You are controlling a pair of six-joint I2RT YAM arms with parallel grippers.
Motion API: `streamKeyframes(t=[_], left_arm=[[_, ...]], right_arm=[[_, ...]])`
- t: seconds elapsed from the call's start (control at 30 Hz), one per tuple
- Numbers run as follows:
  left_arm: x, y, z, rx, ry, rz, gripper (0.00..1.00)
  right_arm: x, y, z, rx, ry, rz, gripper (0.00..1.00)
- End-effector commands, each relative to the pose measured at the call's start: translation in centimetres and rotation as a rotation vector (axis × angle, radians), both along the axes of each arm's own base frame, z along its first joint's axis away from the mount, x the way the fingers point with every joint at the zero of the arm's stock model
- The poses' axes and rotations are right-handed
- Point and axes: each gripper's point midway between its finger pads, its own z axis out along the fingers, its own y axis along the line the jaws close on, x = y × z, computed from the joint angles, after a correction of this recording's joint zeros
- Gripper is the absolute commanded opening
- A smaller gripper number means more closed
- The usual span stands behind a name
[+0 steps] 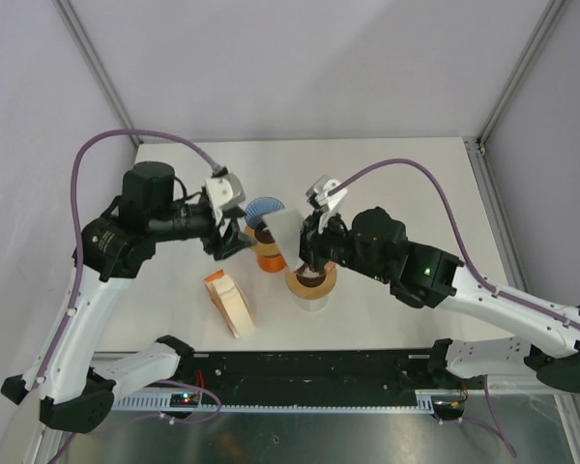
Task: Place the coffee filter in the dripper
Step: Place the coffee filter in the coffee dripper.
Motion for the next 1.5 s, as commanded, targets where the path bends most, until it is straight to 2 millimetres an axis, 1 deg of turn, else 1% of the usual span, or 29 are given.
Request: streamKeyframes(t=[0.0, 0.07, 0.13, 0.2, 0.27, 0.33, 0.43, 0.6, 0.67, 0.73, 0.77, 0.93, 1.1, 1.23, 1.3, 1.37, 1.47], left_arm=[[6.6, 2.5, 5.3, -0.084, -0.111, 0.432, 0.67], [7.0, 2.2, 6.9, -0.140, -0.114, 0.459, 0.66], [6.9, 1.6, 8.5, -0.192, -0.113, 0.440, 0.66], [6.7, 0.8, 9.5, -0.222, -0.112, 0.411, 0.66], [6.7, 0.0, 9.8, -0.222, -0.125, 0.395, 0.67], [7.0, -0.7, 9.5, -0.194, -0.154, 0.387, 0.68], [7.2, -1.6, 9.2, -0.157, -0.197, 0.384, 0.68], [6.7, -3.7, 9.3, -0.104, -0.290, 0.336, 0.74], [6.5, -4.6, 9.0, -0.073, -0.330, 0.313, 0.75], [6.8, -5.1, 8.8, -0.033, -0.380, 0.322, 0.74], [6.9, -5.4, 8.7, -0.019, -0.398, 0.327, 0.73], [7.7, -5.6, 9.1, 0.010, -0.467, 0.386, 0.63], [8.1, -5.9, 8.2, 0.054, -0.501, 0.409, 0.52], [8.4, -5.8, 8.3, 0.080, -0.541, 0.446, 0.41], [8.7, -5.7, 8.2, 0.092, -0.557, 0.465, 0.38], [8.8, -5.9, 7.9, 0.104, -0.563, 0.465, 0.38], [8.8, -6.2, 6.8, 0.146, -0.591, 0.467, 0.40]], right_arm=[[5.7, -3.8, 2.5, 0.100, -0.016, -0.429, 0.00], [6.8, -4.1, 3.2, 0.141, -0.026, -0.505, 0.00], [7.8, -4.2, 4.0, 0.187, -0.036, -0.559, 0.00], [8.6, -4.0, 5.1, 0.252, -0.041, -0.597, 0.00], [9.5, -3.8, 5.8, 0.311, -0.034, -0.625, 0.00], [10.4, -3.8, 6.3, 0.374, -0.008, -0.644, 0.00], [11.6, -3.8, 6.5, 0.441, 0.032, -0.673, 0.00], [12.8, -3.5, 6.9, 0.520, 0.071, -0.691, 0.00], [13.4, -3.4, 6.9, 0.549, 0.092, -0.691, 0.00], [13.7, -3.2, 7.0, 0.576, 0.108, -0.684, 0.00], [13.8, -3.1, 7.0, 0.583, 0.115, -0.681, 0.00], [14.0, -2.8, 6.8, 0.595, 0.134, -0.680, 0.00], [14.0, -2.7, 6.7, 0.598, 0.140, -0.673, 0.00], [14.1, -2.4, 6.5, 0.594, 0.148, -0.663, 0.00], [14.1, -2.3, 6.4, 0.593, 0.154, -0.659, 0.00], [14.2, -2.4, 6.3, 0.598, 0.161, -0.657, 0.00], [14.4, -2.4, 6.6, 0.609, 0.166, -0.650, 0.00]])
